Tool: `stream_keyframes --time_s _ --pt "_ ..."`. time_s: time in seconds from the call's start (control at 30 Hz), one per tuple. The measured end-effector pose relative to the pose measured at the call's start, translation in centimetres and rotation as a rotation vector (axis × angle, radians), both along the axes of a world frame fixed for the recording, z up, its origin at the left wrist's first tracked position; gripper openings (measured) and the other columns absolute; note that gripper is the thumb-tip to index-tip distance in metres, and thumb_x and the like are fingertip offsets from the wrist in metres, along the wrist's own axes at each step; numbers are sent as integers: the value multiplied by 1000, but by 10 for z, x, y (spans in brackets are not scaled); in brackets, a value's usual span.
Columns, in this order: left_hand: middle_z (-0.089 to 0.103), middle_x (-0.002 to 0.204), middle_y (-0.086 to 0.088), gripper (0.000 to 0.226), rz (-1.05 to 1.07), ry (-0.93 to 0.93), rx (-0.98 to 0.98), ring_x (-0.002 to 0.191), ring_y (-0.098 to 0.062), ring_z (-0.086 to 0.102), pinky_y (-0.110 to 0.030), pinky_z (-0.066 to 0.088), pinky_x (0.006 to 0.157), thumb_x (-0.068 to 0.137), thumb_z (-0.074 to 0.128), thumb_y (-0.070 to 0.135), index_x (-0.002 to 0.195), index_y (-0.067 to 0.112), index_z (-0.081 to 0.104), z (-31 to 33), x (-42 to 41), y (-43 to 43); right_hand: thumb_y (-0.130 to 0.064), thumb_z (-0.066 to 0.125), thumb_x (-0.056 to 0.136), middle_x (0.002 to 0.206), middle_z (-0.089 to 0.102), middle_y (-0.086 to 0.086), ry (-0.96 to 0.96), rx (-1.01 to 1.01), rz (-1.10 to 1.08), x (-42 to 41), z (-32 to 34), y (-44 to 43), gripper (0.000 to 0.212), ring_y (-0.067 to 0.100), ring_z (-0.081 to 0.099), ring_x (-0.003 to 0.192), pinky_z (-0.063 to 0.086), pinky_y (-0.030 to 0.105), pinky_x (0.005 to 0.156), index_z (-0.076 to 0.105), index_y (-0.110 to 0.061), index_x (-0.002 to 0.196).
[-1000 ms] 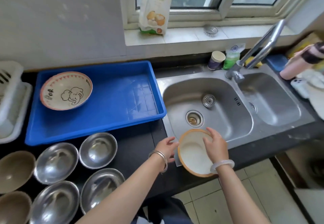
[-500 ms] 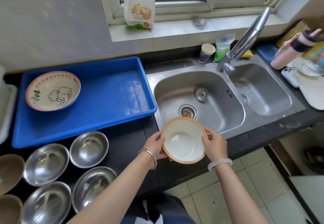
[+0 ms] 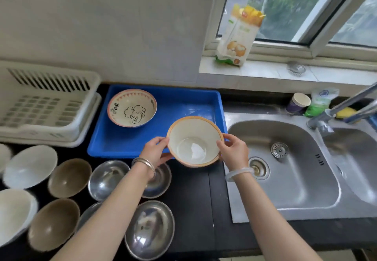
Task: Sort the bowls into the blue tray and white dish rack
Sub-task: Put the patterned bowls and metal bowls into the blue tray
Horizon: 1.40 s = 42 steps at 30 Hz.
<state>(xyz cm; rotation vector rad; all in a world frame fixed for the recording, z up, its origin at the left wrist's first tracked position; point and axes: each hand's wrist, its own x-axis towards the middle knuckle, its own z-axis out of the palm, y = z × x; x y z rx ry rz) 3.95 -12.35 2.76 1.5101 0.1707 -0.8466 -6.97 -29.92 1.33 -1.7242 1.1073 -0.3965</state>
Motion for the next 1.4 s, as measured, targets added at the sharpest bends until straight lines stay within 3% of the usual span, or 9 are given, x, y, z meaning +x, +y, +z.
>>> stream_keyframes --time_s 0.1,0.2,0.4,0.57,0.63,0.87,0.93,1.03,1.4 --pt "60 111 -12 27 109 -45 -17 87 -17 60 -21 55 68 94 49 17 114 1 58 2 28 20 -17 62 80 75 66 -8 -12 27 51 51 1 14 22 7 64 61 60 30 58 69 -16 101" --pt "61 107 -13 19 228 -51 -62 96 -21 58 -23 54 73 91 54 17 105 6 62 2 60 37 -18 62 82 87 67 0 -10 54 133 100 1 26 21 14 67 70 61 34 63 68 -14 102" --pt "58 106 -13 23 385 -102 -37 92 -24 58 -21 55 59 92 50 9 111 0 61 -13 126 53 -13 59 82 83 68 3 -10 80 206 185 -4 45 20 12 63 59 59 28 58 69 -11 100" --pt "59 121 -15 29 409 -152 70 101 -25 55 -39 52 89 94 46 12 119 2 58 -38 172 54 -13 56 82 80 67 0 34 48 250 238 -20 52 23 22 67 75 60 41 73 69 -14 100" --pt "60 122 -16 30 399 -169 105 107 -29 57 -44 50 95 94 46 15 120 6 60 -45 184 53 -10 53 83 74 65 -3 58 55 250 252 -27 54 25 21 66 69 60 43 74 70 -11 101" --pt "61 122 -16 29 392 -119 140 113 -34 56 -50 46 99 95 44 14 118 10 60 -70 206 55 -5 51 83 81 69 10 130 -8 288 277 -43 61 25 34 67 87 57 46 82 71 -7 98" --pt "61 123 -15 30 393 -115 148 114 -34 56 -49 45 100 95 44 13 121 10 59 -75 209 56 -5 51 84 76 65 3 145 -11 288 280 -47 62 26 30 66 84 57 42 80 71 -8 101" --pt "61 124 -14 31 391 -112 159 113 -33 56 -49 45 100 95 44 14 123 11 58 -80 212 57 -7 52 86 87 67 4 148 -11 295 282 -54 64 27 25 62 82 54 35 77 70 -10 106" --pt "65 118 -14 30 366 -200 281 108 -33 60 -48 49 96 92 48 8 119 8 61 -91 219 58 -13 51 91 113 68 9 144 -40 325 281 -62 65 30 26 62 96 53 36 84 63 -12 119"
